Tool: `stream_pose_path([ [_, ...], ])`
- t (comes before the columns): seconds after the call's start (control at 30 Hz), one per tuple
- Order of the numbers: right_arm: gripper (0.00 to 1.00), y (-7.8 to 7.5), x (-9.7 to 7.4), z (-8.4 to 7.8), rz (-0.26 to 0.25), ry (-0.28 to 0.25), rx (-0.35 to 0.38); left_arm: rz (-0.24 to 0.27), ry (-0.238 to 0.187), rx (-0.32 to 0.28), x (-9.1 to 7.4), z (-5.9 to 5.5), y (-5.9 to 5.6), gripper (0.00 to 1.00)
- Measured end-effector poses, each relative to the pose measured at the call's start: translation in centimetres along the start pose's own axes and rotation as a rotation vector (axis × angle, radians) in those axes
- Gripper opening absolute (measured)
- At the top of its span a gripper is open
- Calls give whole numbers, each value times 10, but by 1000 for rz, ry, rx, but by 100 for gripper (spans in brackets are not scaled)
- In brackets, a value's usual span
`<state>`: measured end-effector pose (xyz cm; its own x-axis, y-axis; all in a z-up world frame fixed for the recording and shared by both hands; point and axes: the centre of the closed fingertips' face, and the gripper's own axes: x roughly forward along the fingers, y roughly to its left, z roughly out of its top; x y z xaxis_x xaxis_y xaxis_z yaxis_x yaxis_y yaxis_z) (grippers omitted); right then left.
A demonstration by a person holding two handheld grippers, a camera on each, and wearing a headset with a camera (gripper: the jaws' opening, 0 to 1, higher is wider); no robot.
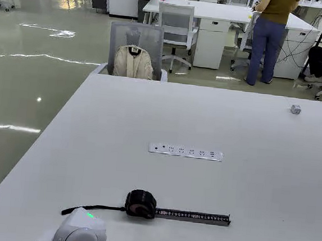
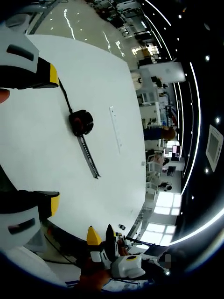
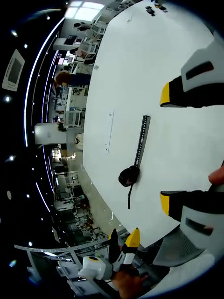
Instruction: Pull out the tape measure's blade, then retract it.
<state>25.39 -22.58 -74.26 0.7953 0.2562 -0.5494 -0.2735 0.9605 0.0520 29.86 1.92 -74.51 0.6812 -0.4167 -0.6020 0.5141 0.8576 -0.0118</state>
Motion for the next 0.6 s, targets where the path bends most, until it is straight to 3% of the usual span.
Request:
stream_pose_path([
  [0.1, 77, 5, -4, 2, 3, 0, 1, 1, -18, -10, -8, 4, -2, 90],
  [0.6, 83, 11, -26, 13, 6, -21, 15, 4, -23, -27, -31, 11, -10, 97],
])
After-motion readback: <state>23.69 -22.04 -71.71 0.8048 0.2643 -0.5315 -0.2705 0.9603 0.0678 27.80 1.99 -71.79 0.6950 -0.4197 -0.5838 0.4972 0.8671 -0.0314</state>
